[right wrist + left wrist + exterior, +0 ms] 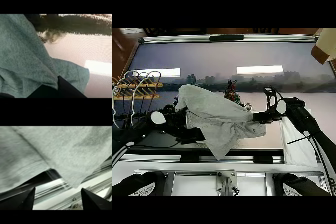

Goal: Fold the shirts.

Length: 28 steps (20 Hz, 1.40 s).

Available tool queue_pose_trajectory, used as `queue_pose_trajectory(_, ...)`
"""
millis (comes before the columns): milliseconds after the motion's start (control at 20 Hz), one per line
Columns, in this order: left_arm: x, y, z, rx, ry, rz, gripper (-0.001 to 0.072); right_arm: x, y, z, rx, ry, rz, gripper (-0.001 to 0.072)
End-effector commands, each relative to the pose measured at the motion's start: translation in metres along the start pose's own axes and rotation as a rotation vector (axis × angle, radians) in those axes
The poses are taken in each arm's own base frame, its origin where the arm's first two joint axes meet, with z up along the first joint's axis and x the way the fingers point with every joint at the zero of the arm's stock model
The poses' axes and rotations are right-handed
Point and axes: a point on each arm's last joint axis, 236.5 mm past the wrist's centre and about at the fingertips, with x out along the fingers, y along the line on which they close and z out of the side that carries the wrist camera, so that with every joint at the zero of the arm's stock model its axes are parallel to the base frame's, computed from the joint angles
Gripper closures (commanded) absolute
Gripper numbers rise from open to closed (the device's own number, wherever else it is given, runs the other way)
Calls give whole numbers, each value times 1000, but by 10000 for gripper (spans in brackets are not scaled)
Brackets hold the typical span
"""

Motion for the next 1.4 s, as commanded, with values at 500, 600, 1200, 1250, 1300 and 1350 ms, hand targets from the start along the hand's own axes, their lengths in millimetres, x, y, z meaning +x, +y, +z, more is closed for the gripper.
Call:
queue_pose_trajectory(500, 85, -36, -7, -74, -49, -57, 303, 0, 0, -2, -19, 9, -2, 636)
queue_pose_trajectory(600, 82, -40, -5, -26, -54, -63, 637, 0, 0, -4, -19, 18, -3, 636)
queue_pose_trajectory(1200, -286, -193, 65, 726, -836, 69, 676, -219, -18, 82, -244, -563, -233, 636)
queue_pose_trajectory(1250, -355, -213, 56, 759, -1024, 73, 675, -273, -8, 93, -248, -708, -226, 636)
queue_pose_trajectory(1300, -415, -232, 38, 784, -1188, 58, 676, -333, 6, 98, -246, -872, -194, 636)
queue_pose_trajectory(1350, -471, -250, 12, 811, -1350, 35, 676, -394, 21, 96, -246, -1035, -152, 636)
